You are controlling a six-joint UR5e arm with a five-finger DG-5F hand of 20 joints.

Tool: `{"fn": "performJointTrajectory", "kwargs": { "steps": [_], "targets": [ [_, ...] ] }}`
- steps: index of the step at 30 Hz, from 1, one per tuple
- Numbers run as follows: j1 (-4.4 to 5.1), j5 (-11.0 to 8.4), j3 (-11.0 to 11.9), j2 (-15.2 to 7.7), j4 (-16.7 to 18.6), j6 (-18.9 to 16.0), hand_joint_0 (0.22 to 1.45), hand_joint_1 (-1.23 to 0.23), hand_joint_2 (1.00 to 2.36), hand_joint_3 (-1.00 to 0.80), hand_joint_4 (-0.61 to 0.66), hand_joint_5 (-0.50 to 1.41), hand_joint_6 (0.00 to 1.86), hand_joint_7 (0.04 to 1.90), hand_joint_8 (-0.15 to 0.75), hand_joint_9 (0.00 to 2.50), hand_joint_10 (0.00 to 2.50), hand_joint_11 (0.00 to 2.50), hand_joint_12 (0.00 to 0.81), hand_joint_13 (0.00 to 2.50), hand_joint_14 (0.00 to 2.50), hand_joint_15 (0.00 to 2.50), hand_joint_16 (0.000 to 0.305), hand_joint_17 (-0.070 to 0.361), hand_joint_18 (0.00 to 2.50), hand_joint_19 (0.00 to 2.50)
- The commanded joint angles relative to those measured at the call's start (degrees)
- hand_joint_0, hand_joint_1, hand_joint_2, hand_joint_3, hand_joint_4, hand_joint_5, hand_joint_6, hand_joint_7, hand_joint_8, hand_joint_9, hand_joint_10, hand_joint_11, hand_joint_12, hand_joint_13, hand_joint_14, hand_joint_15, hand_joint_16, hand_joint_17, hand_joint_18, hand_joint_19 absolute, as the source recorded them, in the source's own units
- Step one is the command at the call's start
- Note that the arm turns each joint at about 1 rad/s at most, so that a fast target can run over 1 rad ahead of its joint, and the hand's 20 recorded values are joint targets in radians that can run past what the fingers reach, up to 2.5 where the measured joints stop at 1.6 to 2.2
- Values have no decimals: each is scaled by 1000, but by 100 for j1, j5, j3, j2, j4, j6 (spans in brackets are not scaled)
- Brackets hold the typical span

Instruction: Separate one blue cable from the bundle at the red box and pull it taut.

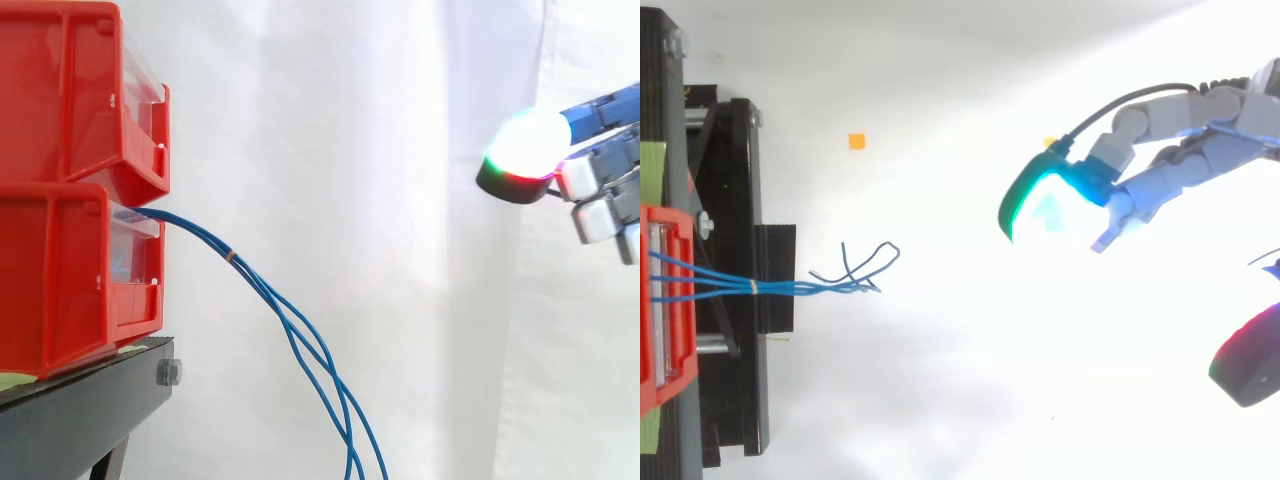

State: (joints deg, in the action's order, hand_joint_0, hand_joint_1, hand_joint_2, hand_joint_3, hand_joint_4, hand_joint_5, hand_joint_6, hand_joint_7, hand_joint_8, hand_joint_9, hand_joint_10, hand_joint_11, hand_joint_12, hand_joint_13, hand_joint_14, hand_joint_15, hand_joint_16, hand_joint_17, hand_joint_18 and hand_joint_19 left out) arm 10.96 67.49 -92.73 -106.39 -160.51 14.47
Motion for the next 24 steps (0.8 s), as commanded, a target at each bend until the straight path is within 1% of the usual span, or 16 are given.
{"fn": "performJointTrajectory", "kwargs": {
  "steps": [1, 3, 4, 7, 9, 13, 16, 18, 20, 22, 24],
  "targets": [
    [11, -87, 185, -215, 20, 91, 573, -655, 1002, -473, 267, -207, 502, 817, 299, 684, 14, 503, 353, 735, 14, 380, 43, 97, 634, 563],
    [-6, -78, 334, -329, -15, 91, 571, -660, 1002, -472, 264, -206, 502, 816, 298, 658, 15, 488, 337, 638, 12, 308, 42, 94, 543, 466],
    [-15, -87, 440, -444, -41, 91, 571, -661, 1003, -473, 264, -206, 502, 817, 300, 659, 15, 485, 329, 579, 10, 264, 40, 90, 491, 429],
    [-24, -87, 571, -575, -68, 126, 571, -664, 1002, -476, 266, -206, 502, 817, 298, 645, 13, 465, 306, 466, 8, 168, 37, 83, 384, 308],
    [-15, -130, 598, -663, -15, 135, 570, -668, 1001, -476, 266, -206, 502, 817, 299, 639, 13, 470, 300, 429, 5, 140, 37, 82, 349, 288],
    [2, -201, 615, -734, 55, 170, 569, -670, 1002, -476, 266, -206, 502, 817, 297, 636, 13, 471, 298, 418, 5, 131, 36, 81, 330, 274],
    [20, -341, 615, -742, 143, 346, 569, -670, 1002, -477, 270, -204, 502, 819, 299, 635, 13, 461, 298, 414, 5, 134, 36, 81, 326, 274],
    [29, -359, 615, -751, 152, 442, 568, -670, 1001, -477, 268, -204, 502, 817, 299, 634, 14, 459, 297, 412, 5, 134, 36, 81, 325, 277],
    [29, -359, 615, -751, 152, 469, 568, -670, 1002, -476, 271, -204, 502, 818, 300, 633, 13, 460, 298, 412, 5, 129, 36, 81, 325, 277],
    [29, -368, 615, -857, 169, 469, 568, -669, 1001, -476, 271, -202, 502, 818, 300, 631, 13, 456, 298, 411, 5, 130, 36, 81, 324, 280],
    [20, -350, 642, -953, 178, 398, 567, -669, 1002, -475, 273, -202, 502, 823, 300, 629, 12, 456, 298, 409, 5, 136, 36, 81, 322, 283]
  ]
}}
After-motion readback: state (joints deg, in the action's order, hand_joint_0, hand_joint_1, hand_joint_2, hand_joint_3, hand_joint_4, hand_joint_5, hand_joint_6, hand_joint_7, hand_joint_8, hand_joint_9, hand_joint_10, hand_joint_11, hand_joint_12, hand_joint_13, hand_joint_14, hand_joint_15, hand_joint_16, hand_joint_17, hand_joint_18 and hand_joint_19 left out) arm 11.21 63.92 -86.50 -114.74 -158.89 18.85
